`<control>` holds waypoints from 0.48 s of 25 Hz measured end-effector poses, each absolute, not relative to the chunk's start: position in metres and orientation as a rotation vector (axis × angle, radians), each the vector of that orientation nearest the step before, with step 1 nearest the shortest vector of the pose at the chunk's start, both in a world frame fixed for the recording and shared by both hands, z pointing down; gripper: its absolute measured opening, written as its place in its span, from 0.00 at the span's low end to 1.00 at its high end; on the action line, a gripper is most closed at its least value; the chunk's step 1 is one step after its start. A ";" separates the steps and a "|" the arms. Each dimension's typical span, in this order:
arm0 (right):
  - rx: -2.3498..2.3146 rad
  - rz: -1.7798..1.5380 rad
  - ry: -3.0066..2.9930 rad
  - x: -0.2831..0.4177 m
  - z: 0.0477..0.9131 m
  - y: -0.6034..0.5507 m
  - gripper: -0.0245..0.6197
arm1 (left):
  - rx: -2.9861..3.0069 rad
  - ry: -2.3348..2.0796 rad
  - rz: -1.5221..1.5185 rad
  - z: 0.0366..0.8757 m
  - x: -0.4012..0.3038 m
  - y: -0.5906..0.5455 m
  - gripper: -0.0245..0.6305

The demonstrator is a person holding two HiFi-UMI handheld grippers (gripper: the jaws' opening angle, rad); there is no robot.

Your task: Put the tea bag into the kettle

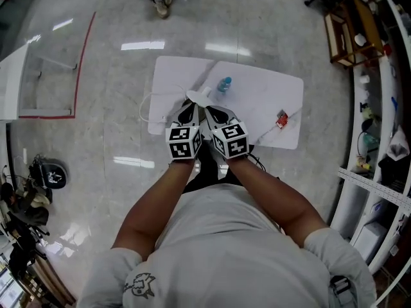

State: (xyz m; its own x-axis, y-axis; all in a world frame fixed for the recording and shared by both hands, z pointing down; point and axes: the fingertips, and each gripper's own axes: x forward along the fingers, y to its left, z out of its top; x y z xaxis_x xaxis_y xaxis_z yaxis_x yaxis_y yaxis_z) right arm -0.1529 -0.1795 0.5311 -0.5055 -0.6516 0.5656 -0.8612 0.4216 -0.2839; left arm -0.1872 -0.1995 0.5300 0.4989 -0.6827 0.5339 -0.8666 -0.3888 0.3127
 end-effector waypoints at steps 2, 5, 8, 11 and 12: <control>1.337 0.750 -2.333 -0.146 0.513 -0.185 0.05 | 2.218 -1.255 0.415 0.514 -0.180 -0.204 0.04; 1.403 0.675 -2.363 -0.134 0.483 -0.194 0.05 | 2.278 -1.236 0.384 0.486 -0.167 -0.213 0.04; 1.476 0.632 -2.384 -0.117 0.456 -0.201 0.05 | 2.350 -1.215 0.356 0.457 -0.149 -0.221 0.04; 1.545 0.579 -2.401 -0.100 0.427 -0.206 0.05 | 2.422 -1.201 0.322 0.427 -0.131 -0.228 0.04; 1.569 0.559 -2.406 -0.094 0.418 -0.209 0.05 | 2.445 -1.198 0.309 0.417 -0.125 -0.230 0.04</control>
